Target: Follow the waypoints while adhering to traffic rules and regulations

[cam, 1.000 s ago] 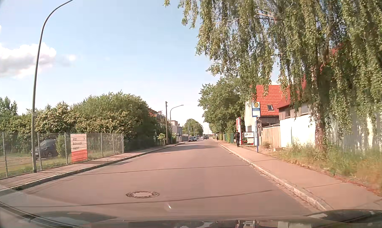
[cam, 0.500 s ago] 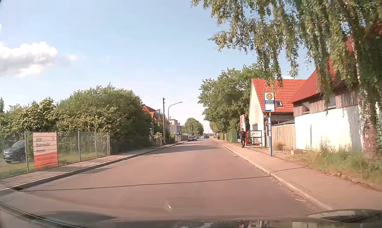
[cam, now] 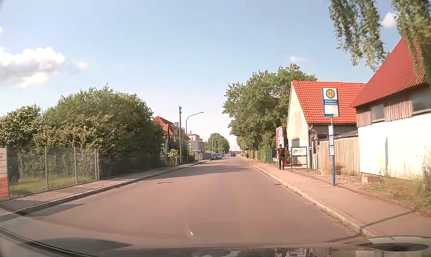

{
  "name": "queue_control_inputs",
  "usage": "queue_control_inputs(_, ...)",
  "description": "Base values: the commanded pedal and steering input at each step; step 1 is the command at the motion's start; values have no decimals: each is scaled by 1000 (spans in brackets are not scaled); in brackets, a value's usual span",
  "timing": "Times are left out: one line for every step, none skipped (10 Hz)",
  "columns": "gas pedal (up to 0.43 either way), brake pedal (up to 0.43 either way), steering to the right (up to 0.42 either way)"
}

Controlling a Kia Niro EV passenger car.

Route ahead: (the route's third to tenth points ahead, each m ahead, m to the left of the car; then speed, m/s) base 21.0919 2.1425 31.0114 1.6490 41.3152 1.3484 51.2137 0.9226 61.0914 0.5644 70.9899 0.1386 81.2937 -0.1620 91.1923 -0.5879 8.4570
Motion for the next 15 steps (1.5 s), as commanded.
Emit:
queue_control_inputs(311,12,-1)
queue_control_inputs(311,12,1)
queue_control_inputs(299,12,3)
queue_control_inputs(299,12,3)
queue_control_inputs(287,12,3)
queue_control_inputs(280,12,5)
queue_control_inputs(268,12,7)
queue_control_inputs(268,12,7)
queue_control_inputs(268,12,7)
queue_control_inputs(228,12,7)
queue_control_inputs(228,12,6)
queue_control_inputs(228,12,5)
queue_control_inputs(197,12,5)
queue_control_inputs(177,12,5)
queue_control_inputs(177,12,5)
